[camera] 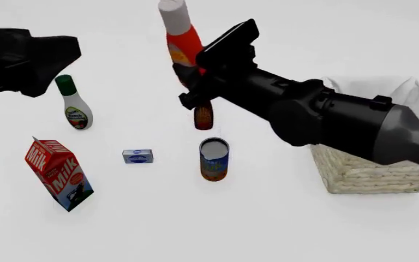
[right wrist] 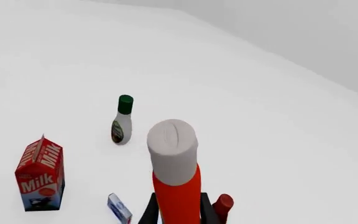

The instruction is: Pick the ketchup and place it in the basket.

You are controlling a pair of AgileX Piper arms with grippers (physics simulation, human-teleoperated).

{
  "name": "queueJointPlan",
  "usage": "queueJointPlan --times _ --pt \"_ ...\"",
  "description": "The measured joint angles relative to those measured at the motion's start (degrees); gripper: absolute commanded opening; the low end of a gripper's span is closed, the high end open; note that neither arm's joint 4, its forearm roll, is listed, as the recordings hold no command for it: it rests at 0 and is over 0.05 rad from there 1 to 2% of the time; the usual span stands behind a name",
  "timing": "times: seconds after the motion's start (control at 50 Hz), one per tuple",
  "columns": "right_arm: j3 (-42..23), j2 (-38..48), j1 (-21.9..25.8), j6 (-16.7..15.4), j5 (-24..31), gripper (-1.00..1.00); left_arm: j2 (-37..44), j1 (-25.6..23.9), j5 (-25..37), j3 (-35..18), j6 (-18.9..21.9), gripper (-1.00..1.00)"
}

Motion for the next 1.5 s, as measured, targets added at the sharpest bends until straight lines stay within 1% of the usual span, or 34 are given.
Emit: queueJointPlan --times 0.12,0.34,0.6,0.94,1.14,1.5 --pt "0.75 -1.56 -2.23 0.91 0.30 -1.00 -2.59 1.82 -3.17 3.61 -0.03 1.00" --pt "2.93 -4.65 -7.20 3.00 0.39 -1.00 -5.56 4.78 -9.01 9.68 -2.02 1.00" --pt "6.39 -9.39 -13.93 5.13 0.50 -1.00 -6.35 7.24 -15.50 15.41 -3.71 1.00" --pt "10.25 -15.22 -23.83 7.83 0.49 -1.00 -4.81 7.14 -19.72 17.79 -5.00 1.00" --pt "12.79 -16.08 -30.57 9.87 -1.01 -1.00 -4.00 6.94 -21.11 18.52 -5.43 1.00" --pt "17.52 -15.84 -40.83 11.03 -4.84 -1.00 -2.59 6.55 -23.20 19.87 -5.96 1.00"
